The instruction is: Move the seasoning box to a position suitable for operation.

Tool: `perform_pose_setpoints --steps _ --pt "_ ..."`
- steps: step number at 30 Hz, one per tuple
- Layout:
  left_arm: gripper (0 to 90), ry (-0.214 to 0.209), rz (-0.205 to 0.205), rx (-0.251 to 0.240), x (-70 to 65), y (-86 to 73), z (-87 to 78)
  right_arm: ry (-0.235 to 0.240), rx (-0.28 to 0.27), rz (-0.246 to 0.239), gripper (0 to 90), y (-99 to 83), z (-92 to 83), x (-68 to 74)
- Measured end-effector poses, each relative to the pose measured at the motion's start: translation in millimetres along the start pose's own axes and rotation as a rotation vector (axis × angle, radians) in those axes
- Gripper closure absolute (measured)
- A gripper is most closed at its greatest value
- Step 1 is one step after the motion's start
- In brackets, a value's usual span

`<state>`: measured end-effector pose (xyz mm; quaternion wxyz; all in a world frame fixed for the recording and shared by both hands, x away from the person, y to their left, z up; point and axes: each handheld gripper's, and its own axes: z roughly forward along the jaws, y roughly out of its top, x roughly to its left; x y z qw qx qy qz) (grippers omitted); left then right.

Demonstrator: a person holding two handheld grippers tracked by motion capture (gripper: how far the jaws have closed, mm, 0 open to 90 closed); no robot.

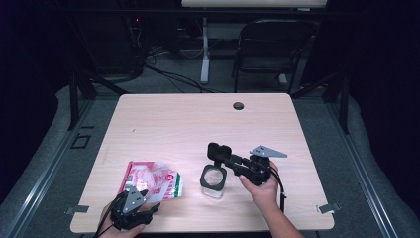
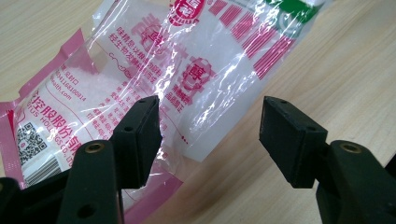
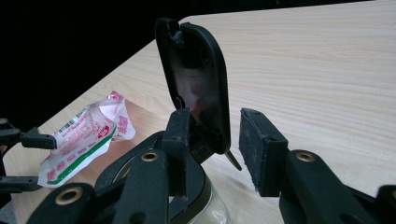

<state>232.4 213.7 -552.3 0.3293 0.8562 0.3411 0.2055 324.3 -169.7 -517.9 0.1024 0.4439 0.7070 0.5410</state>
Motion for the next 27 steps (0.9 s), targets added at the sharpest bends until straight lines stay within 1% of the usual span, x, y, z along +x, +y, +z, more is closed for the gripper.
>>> perform_pose_setpoints --steps 2,5,6,8,10,11,14,17,22,26,27 --pt "38.6 0.009 0.012 0.010 0.6 -0.5 2.2 -0.001 0.006 -0.003 63.8 -0.1 -0.1 0.2" --pt "38.6 0.017 0.015 0.021 2.2 -0.8 6.4 0.000 0.002 -0.001 63.7 -0.4 -0.1 0.5" --pt "38.7 0.014 0.016 0.025 3.1 -0.5 7.6 0.002 0.001 0.000 63.7 -0.7 -0.2 0.6" --pt "38.7 0.023 0.018 0.024 3.7 -0.1 9.8 0.001 0.004 0.001 63.7 -1.3 -0.8 0.9" --pt "38.7 0.025 0.015 0.023 4.6 0.9 12.4 0.000 0.003 0.002 63.6 -1.7 -1.8 1.1" --pt "38.7 0.030 0.022 0.029 5.4 2.0 13.8 0.002 0.002 0.001 63.6 -1.9 -2.2 0.9" --pt "38.7 0.030 0.024 0.028 5.8 3.6 16.5 -0.002 -0.001 0.003 63.6 -2.7 -3.4 0.6" --pt "38.7 0.039 0.040 0.033 5.5 6.5 19.7 -0.009 0.006 0.001 63.4 -3.2 -5.4 -0.1" --pt "39.5 0.050 0.062 0.036 4.5 10.1 25.0 -0.010 -0.009 0.007 63.3 -4.3 -8.2 -0.8" --pt "41.6 0.054 0.074 0.034 5.0 12.4 28.6 -0.012 -0.011 0.006 63.2 -5.0 -10.6 -1.0" --pt "42.5 0.055 0.072 0.031 5.2 12.5 29.3 -0.014 -0.013 0.003 63.1 -5.3 -11.0 -1.1"
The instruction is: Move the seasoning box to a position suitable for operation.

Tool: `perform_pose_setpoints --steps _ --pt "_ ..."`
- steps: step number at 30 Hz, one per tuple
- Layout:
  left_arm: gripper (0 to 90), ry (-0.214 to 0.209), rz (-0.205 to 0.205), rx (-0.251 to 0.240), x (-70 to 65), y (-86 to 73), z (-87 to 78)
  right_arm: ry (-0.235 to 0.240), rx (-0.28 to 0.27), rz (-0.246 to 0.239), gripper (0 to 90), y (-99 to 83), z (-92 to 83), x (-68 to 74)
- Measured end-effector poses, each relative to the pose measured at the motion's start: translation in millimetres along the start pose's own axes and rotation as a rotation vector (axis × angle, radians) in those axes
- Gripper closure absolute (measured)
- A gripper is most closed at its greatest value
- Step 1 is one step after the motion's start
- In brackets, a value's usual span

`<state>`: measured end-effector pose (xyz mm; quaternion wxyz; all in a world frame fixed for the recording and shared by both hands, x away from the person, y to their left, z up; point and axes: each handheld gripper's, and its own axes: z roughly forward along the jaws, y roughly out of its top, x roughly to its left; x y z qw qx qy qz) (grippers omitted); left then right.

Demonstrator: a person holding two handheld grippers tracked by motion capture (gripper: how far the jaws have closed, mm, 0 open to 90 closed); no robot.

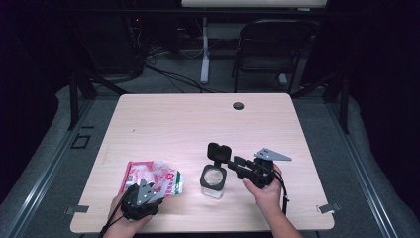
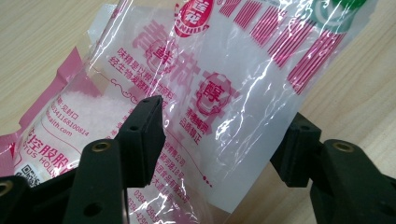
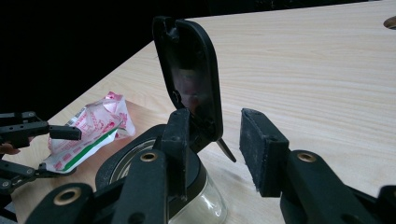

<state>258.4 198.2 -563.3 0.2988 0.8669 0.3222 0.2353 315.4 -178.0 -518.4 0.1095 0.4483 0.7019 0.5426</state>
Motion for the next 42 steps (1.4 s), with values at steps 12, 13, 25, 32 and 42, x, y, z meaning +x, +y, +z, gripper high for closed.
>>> perform_pose_setpoints --steps 12,13,25,32,42 --pt "58.5 -0.041 -0.046 -0.013 6.0 0.1 2.3 -0.007 0.001 0.003 62.8 -1.5 -4.1 -1.0" --pt "59.4 -0.041 -0.043 -0.012 6.6 0.0 2.4 -0.006 0.000 0.002 62.7 -1.6 -4.0 -1.0" --pt "69.9 -0.042 -0.065 -0.004 12.4 -1.4 5.5 -0.011 0.001 0.001 62.5 -1.9 -3.5 -0.1" --pt "75.8 -0.059 -0.111 -0.008 18.4 -3.6 6.5 -0.007 -0.003 0.000 62.4 -2.2 -2.9 0.0" --pt "83.5 -0.075 -0.146 -0.010 24.1 -5.6 6.3 -0.007 0.003 0.002 62.4 -2.5 -2.5 0.7"
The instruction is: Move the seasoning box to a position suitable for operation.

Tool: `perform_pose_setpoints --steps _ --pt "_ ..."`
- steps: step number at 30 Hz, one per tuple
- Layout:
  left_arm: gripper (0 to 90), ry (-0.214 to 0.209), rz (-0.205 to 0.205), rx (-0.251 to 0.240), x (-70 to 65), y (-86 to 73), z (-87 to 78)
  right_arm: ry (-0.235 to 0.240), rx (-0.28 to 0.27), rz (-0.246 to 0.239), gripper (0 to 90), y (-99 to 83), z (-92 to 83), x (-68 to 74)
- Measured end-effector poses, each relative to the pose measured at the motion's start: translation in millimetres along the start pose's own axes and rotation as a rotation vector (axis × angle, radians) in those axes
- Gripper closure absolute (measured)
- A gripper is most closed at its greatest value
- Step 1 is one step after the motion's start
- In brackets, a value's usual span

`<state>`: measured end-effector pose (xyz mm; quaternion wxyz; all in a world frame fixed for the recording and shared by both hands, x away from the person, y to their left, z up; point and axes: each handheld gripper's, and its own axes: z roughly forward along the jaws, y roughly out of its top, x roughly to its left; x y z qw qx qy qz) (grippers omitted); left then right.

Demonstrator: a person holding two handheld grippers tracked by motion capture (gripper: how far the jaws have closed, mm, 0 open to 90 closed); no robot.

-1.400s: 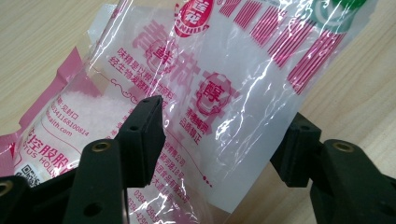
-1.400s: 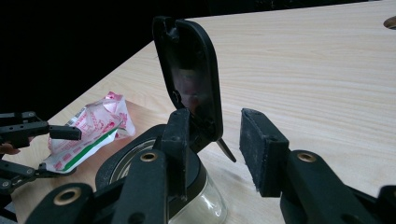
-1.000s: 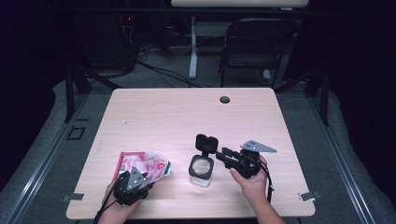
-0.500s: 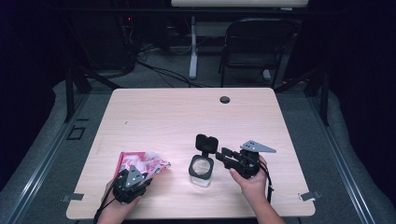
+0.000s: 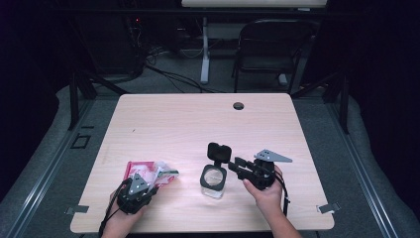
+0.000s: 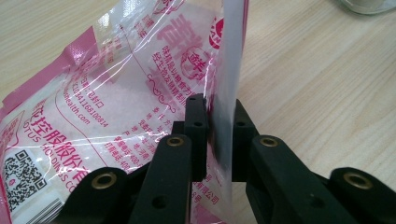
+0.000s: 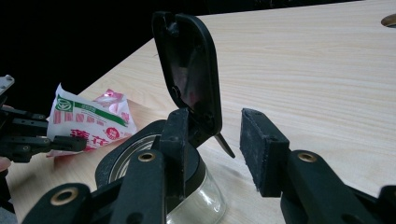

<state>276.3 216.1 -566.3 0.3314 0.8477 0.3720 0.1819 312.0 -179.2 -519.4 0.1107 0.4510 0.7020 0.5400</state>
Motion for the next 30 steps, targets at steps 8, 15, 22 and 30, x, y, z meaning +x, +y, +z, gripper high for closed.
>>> perform_pose_setpoints --steps 8,15,22,30 --pt "88.6 -0.004 -0.021 -0.008 2.8 -0.3 -0.3 -0.002 0.002 -0.002 62.3 -0.3 -0.4 0.1" --pt "89.5 0.000 -0.016 -0.007 2.8 0.2 -1.4 -0.004 0.000 0.000 62.1 -0.4 -0.9 -0.3" --pt "89.9 0.001 -0.016 -0.011 3.3 0.7 -3.2 -0.005 0.003 -0.001 62.1 -0.5 -0.6 -0.3" --pt "90.0 0.005 -0.015 -0.016 3.4 1.0 -4.9 -0.005 0.003 0.004 62.1 -0.6 -0.6 -1.2"
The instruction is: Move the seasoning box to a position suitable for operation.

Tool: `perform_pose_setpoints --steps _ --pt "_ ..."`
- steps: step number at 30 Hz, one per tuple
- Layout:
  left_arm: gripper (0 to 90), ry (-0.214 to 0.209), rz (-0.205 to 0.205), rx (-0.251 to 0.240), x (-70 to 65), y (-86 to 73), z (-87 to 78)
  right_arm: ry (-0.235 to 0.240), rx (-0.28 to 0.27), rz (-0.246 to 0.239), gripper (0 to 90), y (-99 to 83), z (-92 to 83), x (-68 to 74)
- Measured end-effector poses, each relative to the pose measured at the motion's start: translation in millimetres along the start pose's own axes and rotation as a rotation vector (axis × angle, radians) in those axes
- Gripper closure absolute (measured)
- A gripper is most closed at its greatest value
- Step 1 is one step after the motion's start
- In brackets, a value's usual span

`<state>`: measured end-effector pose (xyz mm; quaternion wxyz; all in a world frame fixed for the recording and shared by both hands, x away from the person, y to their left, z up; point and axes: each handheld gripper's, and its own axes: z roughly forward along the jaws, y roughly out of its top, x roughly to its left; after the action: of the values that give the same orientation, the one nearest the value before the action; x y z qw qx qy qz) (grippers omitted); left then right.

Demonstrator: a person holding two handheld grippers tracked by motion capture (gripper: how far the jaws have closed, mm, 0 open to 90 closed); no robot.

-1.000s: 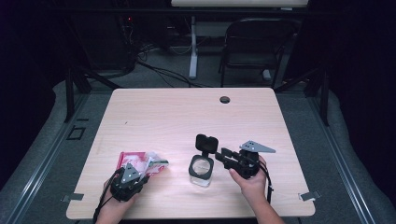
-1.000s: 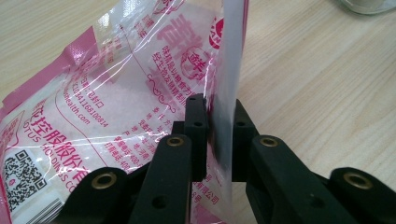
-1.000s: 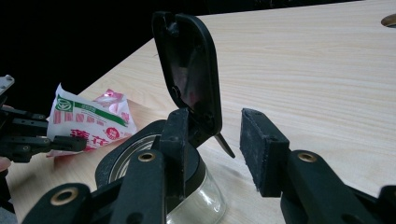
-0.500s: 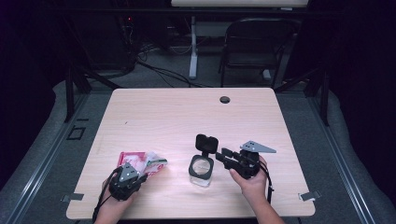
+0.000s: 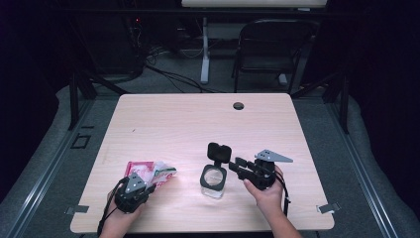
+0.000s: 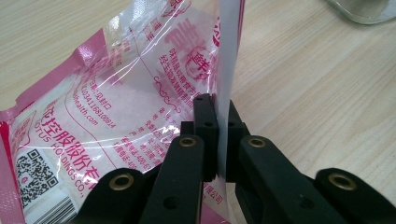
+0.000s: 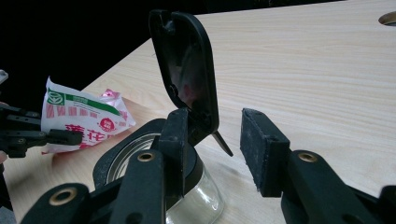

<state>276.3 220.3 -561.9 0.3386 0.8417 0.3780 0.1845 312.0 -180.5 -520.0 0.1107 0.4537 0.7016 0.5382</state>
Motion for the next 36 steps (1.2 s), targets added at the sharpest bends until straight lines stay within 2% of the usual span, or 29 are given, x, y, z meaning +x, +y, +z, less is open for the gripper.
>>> perform_pose_setpoints --steps 7,14,23,30,36 --pt "90.0 -0.005 -0.011 -0.015 3.3 1.9 -5.8 -0.006 -0.001 -0.007 61.3 0.0 0.0 0.2" --pt "90.0 0.015 -0.041 -0.052 8.9 4.5 -17.7 -0.010 -0.003 -0.009 61.1 0.2 -0.3 -0.3" --pt "90.0 0.079 -0.030 -0.085 16.4 15.3 -34.8 -0.010 -0.010 -0.003 61.0 0.3 -1.1 -0.5" --pt "90.0 0.137 -0.056 -0.149 33.5 25.2 -56.7 -0.011 -0.008 0.004 60.9 0.5 -1.8 -1.3" --pt "90.0 0.175 -0.079 -0.179 46.7 34.6 -70.8 -0.013 -0.007 0.004 61.0 0.3 -1.3 -1.3"
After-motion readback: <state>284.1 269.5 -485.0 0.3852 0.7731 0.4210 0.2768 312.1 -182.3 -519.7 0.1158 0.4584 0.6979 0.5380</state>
